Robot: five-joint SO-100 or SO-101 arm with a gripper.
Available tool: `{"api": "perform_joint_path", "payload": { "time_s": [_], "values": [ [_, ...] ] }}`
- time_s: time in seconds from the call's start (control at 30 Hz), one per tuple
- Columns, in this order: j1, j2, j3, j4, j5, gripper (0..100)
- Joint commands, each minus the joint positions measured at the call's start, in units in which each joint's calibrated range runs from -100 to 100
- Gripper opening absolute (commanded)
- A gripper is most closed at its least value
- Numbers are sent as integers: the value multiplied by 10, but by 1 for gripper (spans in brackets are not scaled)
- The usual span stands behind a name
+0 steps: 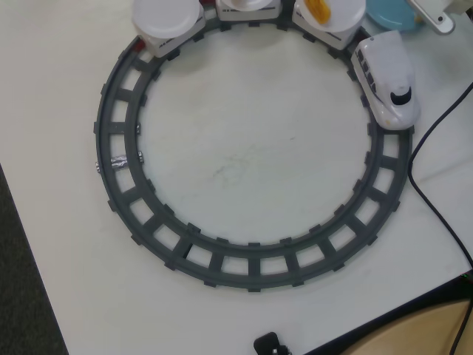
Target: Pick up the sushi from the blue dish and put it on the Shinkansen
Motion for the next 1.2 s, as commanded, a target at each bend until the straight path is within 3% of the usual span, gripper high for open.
{"api": "perform_joint_path", "payload": {
  "time_s": [0.0, 0.3, 0.67, 1.17],
  "values": [
    [9, -4, -9, -28, -4, 4],
    [56, -59, -3, -51, -50, 3],
    [59, -288, 108, -48, -46, 2],
    [66, -607, 429, -46, -47, 2]
  ]
}}
